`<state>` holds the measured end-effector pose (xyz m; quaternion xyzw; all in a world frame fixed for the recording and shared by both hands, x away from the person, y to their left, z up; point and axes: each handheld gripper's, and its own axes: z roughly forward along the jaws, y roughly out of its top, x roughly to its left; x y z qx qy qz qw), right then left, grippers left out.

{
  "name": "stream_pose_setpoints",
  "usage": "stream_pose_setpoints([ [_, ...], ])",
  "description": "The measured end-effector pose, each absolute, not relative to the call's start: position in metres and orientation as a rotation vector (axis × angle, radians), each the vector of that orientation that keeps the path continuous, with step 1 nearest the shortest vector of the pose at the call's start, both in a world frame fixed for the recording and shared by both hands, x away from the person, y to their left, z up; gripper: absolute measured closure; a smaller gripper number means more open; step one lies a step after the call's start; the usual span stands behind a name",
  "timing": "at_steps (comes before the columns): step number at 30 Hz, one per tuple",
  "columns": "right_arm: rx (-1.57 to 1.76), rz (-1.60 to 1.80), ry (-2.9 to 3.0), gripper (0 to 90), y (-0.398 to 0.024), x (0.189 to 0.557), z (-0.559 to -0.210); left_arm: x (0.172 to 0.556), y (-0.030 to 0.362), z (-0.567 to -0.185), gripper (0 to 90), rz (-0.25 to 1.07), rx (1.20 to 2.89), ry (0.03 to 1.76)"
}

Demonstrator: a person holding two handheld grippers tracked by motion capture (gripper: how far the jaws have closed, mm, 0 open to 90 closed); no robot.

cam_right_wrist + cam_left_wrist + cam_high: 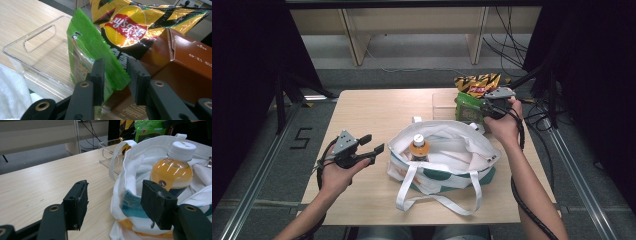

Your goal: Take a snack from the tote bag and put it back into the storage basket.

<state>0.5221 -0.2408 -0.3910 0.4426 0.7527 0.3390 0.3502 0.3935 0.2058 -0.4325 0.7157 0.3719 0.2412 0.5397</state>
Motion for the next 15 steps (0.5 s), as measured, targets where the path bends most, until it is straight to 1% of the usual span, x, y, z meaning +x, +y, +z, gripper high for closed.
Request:
stream_pose_setpoints([
  [7, 1.117, 0.876, 1.954, 63.6, -0.243, 0.518, -0.388, 0.394, 0.206, -0.432, 38.0, 0.570, 1.698, 0.885],
  [15, 1.142, 0.935, 1.947, 60.3, -0.243, 0.510, -0.388, 0.393, 0.204, -0.429, 38.0, 0.575, 1.692, 0.874],
])
